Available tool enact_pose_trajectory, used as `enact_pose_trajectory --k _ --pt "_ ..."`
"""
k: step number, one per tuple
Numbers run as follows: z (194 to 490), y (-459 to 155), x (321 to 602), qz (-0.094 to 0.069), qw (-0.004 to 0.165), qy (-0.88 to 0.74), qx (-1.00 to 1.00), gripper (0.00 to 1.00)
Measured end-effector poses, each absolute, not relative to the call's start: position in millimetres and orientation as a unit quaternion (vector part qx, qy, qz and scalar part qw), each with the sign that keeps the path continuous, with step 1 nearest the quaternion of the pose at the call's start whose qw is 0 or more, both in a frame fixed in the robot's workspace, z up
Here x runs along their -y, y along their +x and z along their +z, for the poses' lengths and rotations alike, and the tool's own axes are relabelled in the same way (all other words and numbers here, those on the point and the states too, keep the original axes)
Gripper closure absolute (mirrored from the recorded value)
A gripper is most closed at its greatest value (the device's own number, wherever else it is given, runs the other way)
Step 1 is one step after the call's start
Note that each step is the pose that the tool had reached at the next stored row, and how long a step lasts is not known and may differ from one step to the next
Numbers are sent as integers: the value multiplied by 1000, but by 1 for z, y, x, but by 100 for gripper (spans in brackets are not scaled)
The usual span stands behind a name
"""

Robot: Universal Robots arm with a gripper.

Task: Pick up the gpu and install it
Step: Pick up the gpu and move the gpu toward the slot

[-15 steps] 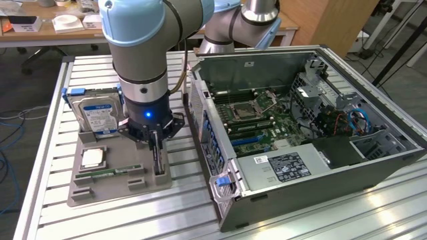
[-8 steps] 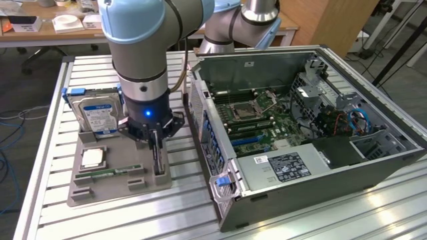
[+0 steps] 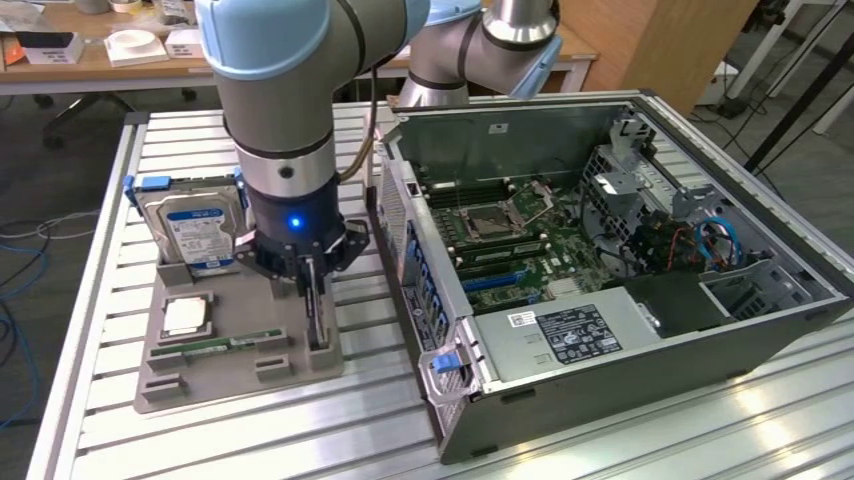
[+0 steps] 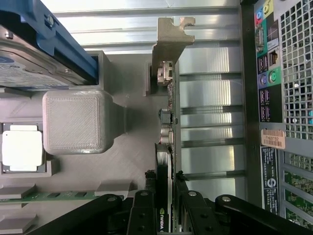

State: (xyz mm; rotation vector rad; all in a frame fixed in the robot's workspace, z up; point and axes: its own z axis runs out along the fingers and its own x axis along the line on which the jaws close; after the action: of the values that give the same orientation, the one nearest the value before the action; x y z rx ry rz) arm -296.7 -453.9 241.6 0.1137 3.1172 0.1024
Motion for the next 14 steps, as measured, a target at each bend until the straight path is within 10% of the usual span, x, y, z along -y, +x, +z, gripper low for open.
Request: enact_pose_trajectory --k 14 --pt "243 -297 454 33 10 36 -999 74"
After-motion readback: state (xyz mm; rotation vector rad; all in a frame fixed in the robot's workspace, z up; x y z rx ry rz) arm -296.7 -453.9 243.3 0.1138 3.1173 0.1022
